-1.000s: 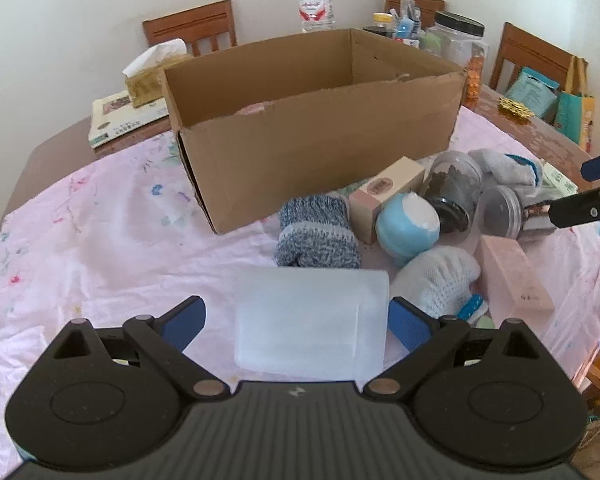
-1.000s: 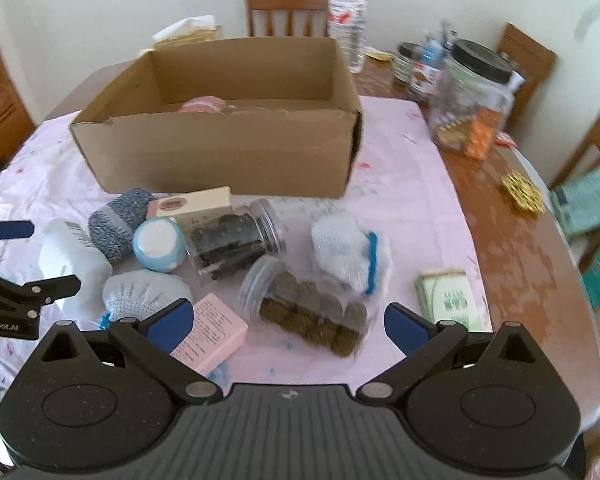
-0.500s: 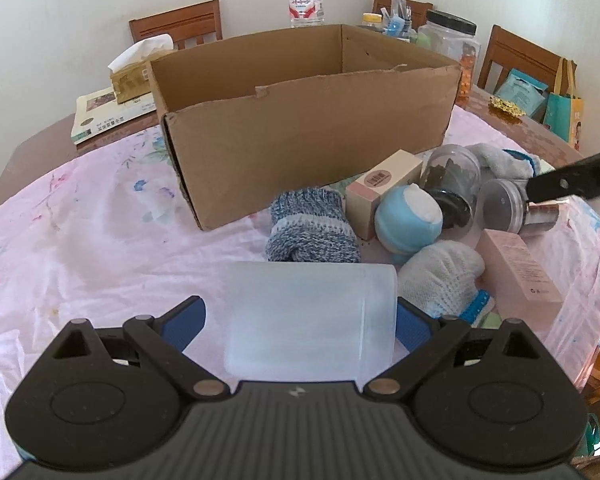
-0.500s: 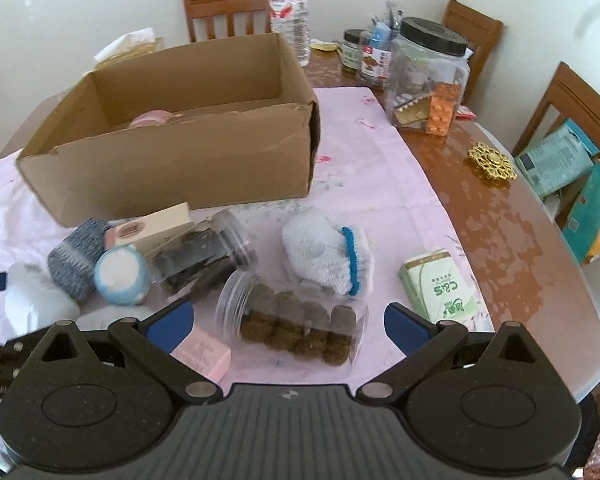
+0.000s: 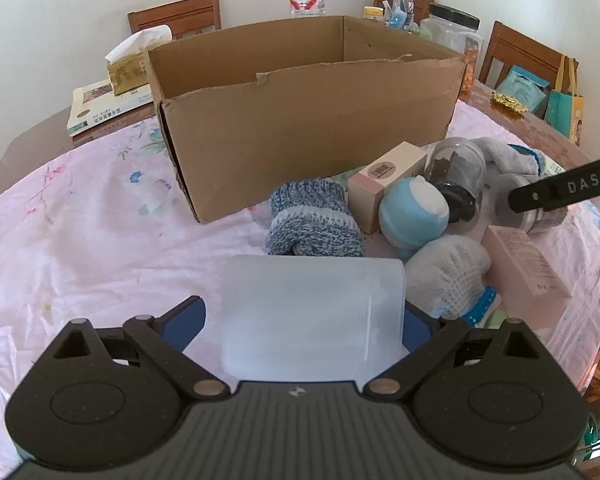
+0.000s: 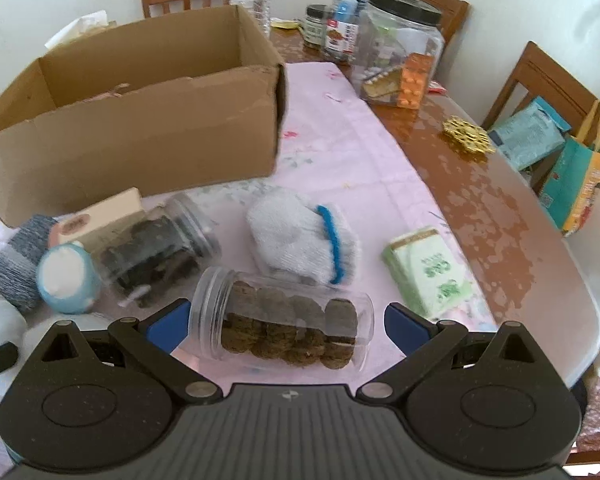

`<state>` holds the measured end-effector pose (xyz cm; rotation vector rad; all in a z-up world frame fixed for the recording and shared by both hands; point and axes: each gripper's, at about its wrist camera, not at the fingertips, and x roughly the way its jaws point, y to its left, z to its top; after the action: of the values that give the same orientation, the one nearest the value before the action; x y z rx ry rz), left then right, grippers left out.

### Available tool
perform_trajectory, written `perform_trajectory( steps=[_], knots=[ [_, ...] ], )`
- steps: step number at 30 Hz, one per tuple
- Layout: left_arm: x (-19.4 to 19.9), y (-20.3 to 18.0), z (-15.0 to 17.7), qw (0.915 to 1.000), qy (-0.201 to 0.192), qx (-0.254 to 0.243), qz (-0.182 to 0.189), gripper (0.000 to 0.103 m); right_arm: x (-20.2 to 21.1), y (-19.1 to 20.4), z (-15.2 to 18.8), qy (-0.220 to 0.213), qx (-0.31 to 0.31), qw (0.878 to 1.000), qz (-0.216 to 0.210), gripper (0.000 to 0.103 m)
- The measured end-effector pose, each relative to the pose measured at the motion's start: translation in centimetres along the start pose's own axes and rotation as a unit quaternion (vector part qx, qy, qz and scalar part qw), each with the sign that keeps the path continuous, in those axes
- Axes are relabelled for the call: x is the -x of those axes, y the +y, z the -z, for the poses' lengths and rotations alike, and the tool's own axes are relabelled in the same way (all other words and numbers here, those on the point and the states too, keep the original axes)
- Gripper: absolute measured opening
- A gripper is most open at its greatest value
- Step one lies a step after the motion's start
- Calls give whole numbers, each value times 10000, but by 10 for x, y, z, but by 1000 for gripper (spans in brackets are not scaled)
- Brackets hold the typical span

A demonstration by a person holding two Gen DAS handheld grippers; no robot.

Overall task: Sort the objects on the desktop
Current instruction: 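Grasp white translucent block with left tool while right tool grasps cookie jar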

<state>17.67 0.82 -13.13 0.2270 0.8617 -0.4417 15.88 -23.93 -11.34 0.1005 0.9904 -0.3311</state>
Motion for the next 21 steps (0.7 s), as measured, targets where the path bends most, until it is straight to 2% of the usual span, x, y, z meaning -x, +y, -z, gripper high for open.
perform_trajectory(
  steps=[10, 12, 13, 21],
  knots=[
    [-3, -2, 0, 9999, -47, 36, 151, 94, -4, -6, 0, 58, -73, 9999, 37, 103],
    [-3, -1, -1, 9998, -66, 60, 200, 84, -6, -4, -1, 74, -59, 9999, 54, 103],
    [-2, -1, -2, 9997, -76, 85, 218, 83, -7, -3, -1, 86, -59, 9999, 46, 103],
    [-4, -1, -3, 9997, -77, -10, 243, 84, -14, -3, -4, 278, -111, 9995, 90, 103]
  ],
)
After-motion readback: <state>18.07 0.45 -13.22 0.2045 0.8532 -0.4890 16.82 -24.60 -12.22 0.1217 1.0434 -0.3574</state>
